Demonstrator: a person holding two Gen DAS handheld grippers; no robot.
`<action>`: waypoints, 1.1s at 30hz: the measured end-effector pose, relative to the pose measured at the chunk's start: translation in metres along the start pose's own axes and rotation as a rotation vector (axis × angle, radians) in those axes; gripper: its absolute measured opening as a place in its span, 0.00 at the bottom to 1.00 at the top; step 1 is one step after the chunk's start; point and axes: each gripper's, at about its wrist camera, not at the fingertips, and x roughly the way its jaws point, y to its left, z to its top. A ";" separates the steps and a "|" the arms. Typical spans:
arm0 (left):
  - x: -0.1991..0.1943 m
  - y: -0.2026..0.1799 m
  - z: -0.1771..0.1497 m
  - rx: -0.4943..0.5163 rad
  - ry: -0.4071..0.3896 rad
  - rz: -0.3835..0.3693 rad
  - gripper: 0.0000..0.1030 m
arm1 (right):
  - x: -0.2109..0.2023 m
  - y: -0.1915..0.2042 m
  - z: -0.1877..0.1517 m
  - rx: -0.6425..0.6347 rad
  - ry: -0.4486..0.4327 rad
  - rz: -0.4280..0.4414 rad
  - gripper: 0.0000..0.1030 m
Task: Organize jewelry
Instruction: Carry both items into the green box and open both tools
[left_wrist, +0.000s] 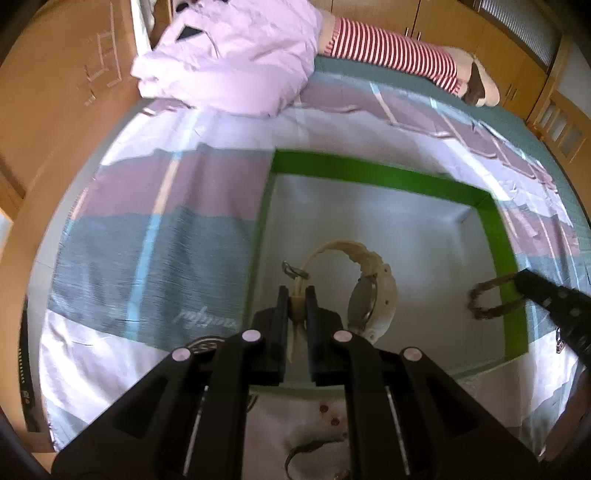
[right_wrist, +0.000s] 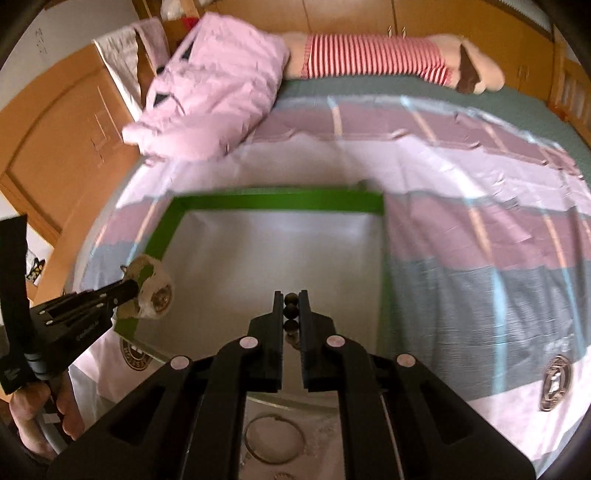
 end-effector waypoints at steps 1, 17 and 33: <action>0.007 -0.002 0.000 0.004 0.012 -0.001 0.08 | 0.008 0.001 -0.002 -0.002 0.016 -0.001 0.07; 0.051 -0.009 -0.016 -0.033 0.127 0.012 0.12 | 0.051 -0.014 -0.028 -0.008 0.080 -0.139 0.09; -0.066 -0.015 -0.014 -0.025 -0.202 0.013 0.97 | 0.003 -0.015 -0.032 0.070 0.016 -0.016 0.68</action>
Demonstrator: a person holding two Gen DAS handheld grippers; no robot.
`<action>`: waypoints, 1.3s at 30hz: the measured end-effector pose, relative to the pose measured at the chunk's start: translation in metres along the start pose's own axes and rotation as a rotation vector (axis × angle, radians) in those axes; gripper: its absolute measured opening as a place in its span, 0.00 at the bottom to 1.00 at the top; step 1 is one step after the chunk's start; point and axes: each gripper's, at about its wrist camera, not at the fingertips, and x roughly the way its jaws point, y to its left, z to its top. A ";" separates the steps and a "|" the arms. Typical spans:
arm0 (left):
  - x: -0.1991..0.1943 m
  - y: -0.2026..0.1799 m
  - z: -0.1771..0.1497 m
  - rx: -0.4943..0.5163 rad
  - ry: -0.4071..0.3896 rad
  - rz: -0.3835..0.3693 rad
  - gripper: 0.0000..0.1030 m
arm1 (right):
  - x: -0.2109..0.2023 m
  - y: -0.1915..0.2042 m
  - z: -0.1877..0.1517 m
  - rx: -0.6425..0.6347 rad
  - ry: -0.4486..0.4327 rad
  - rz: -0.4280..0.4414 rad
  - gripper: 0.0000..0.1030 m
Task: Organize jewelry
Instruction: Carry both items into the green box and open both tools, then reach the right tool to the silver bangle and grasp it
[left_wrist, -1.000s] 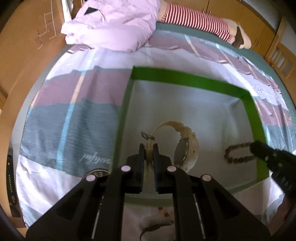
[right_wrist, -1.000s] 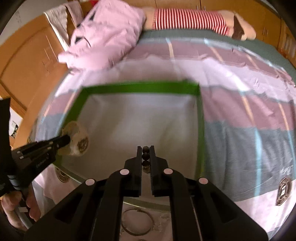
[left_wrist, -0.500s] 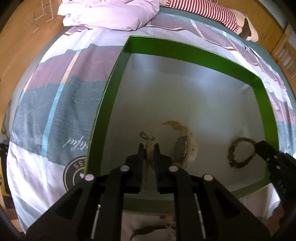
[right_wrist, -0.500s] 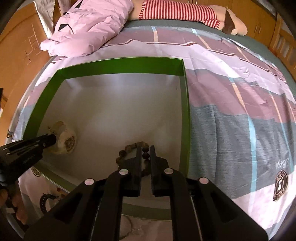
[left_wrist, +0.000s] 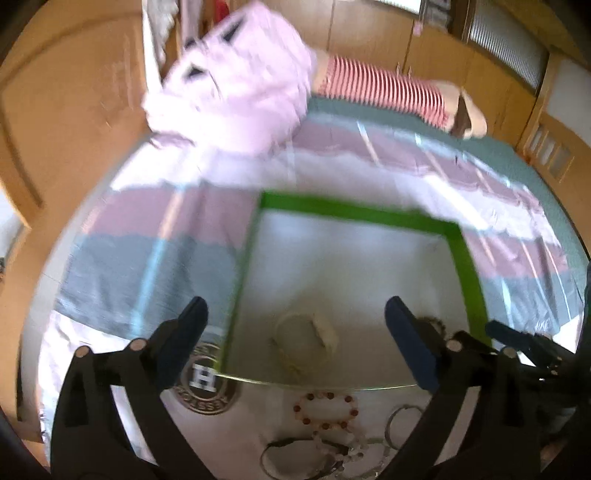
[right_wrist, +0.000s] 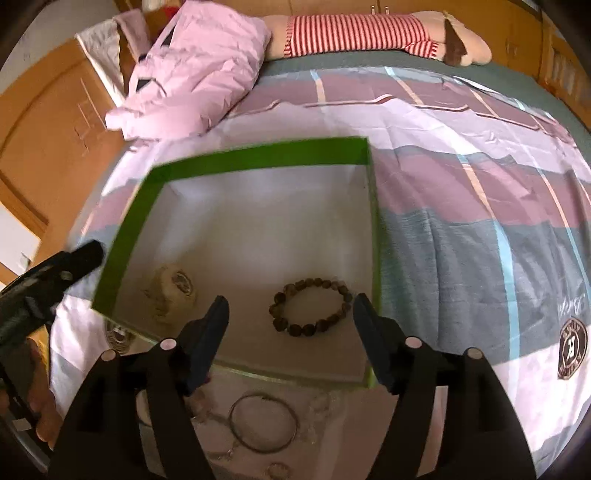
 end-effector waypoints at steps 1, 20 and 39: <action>-0.011 0.000 0.001 0.008 -0.024 0.015 0.98 | -0.008 -0.002 0.000 0.011 -0.010 0.011 0.69; 0.002 0.038 -0.076 0.128 0.224 -0.016 0.98 | 0.003 0.018 -0.077 -0.134 0.207 0.067 0.56; 0.014 0.039 -0.088 0.159 0.268 0.009 0.98 | 0.018 0.058 -0.100 -0.317 0.245 0.138 0.25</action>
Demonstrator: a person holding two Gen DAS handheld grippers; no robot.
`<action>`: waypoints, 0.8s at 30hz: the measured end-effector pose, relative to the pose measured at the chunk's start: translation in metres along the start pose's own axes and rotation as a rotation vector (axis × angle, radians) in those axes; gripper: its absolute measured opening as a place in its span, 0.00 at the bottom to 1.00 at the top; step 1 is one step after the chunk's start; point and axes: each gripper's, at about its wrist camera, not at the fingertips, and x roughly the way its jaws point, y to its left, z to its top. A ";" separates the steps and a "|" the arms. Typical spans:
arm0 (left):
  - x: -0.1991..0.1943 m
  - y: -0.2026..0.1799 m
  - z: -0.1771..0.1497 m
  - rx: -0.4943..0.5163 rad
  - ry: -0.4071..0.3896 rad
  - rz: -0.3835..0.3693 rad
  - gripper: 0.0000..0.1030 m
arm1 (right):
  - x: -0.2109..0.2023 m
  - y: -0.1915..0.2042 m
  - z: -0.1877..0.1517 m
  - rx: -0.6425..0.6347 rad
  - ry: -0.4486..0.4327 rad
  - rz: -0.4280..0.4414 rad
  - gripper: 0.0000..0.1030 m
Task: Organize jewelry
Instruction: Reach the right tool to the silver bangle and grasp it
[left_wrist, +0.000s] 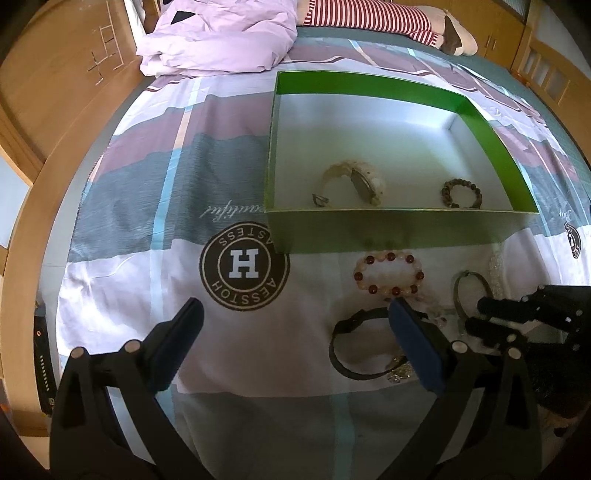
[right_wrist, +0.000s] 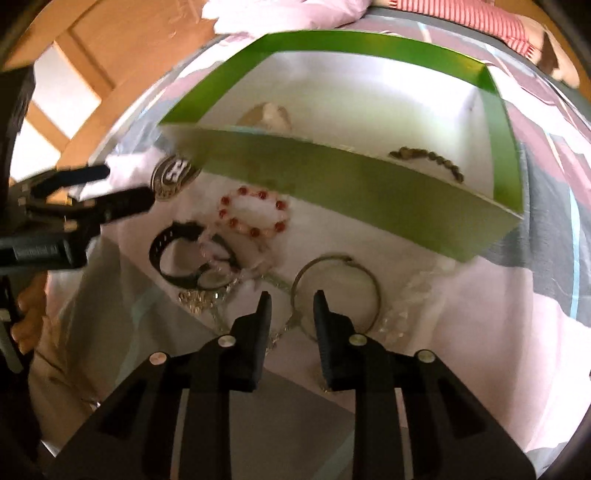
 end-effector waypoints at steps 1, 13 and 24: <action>0.000 0.000 0.000 -0.004 0.000 -0.004 0.98 | 0.002 -0.001 -0.001 0.000 0.009 -0.008 0.25; 0.005 -0.001 -0.001 -0.021 0.014 -0.041 0.98 | 0.016 0.011 -0.007 -0.084 0.039 -0.080 0.03; 0.007 -0.005 -0.001 -0.010 0.025 -0.041 0.98 | -0.009 -0.007 0.003 0.008 -0.038 -0.060 0.03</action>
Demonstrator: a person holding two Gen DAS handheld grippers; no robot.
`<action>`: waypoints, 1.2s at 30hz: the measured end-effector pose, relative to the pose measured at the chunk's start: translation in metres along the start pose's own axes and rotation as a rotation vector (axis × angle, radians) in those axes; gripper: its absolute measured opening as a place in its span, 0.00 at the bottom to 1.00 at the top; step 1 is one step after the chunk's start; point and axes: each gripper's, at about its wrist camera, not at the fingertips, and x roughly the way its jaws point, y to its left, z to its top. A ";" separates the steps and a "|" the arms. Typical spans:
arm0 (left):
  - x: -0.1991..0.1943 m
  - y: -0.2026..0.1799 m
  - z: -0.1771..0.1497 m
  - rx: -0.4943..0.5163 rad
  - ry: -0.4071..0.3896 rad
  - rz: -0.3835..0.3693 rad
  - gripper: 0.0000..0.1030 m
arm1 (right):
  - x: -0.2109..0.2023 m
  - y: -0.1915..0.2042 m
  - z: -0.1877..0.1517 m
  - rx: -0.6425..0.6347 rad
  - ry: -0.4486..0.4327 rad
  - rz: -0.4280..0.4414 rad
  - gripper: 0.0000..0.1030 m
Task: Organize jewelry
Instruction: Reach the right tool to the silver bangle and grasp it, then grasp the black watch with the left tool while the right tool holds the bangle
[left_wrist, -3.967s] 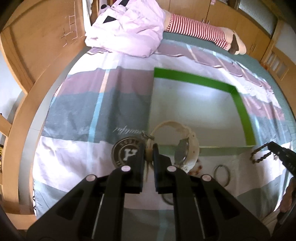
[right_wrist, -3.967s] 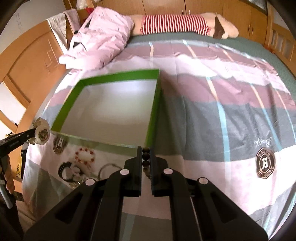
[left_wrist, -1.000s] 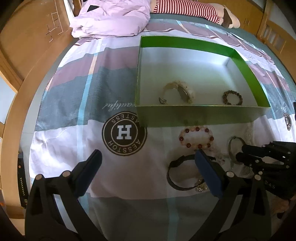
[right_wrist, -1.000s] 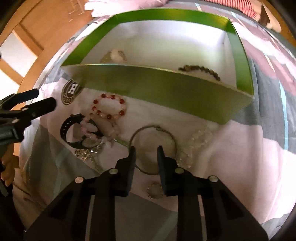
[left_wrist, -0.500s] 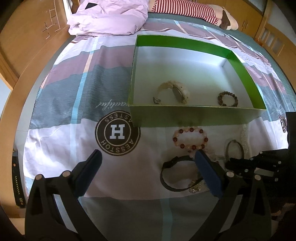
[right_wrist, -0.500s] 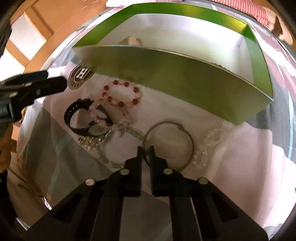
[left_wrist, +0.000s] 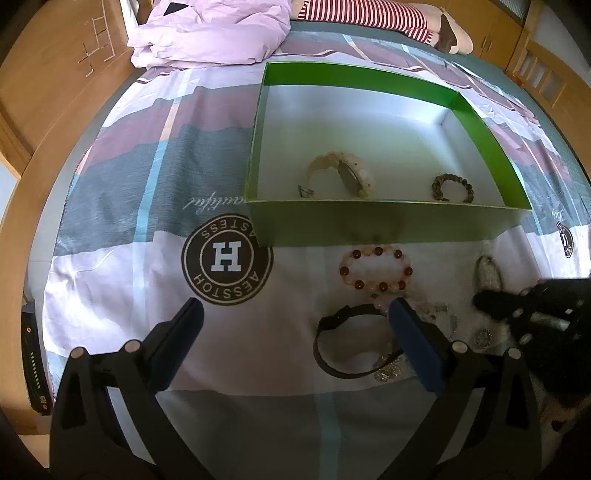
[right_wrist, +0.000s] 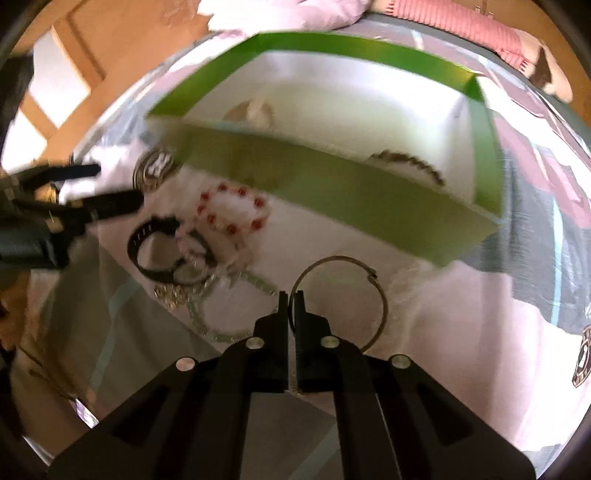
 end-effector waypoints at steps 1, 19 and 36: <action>0.000 0.000 0.000 -0.001 0.003 0.001 0.98 | -0.005 -0.006 0.001 0.018 -0.011 0.007 0.03; 0.048 -0.003 -0.010 0.003 0.262 0.032 0.56 | -0.028 -0.021 0.007 0.113 -0.063 0.111 0.03; -0.001 -0.022 -0.011 0.120 0.209 -0.022 0.06 | -0.031 -0.026 0.007 0.146 -0.083 0.100 0.03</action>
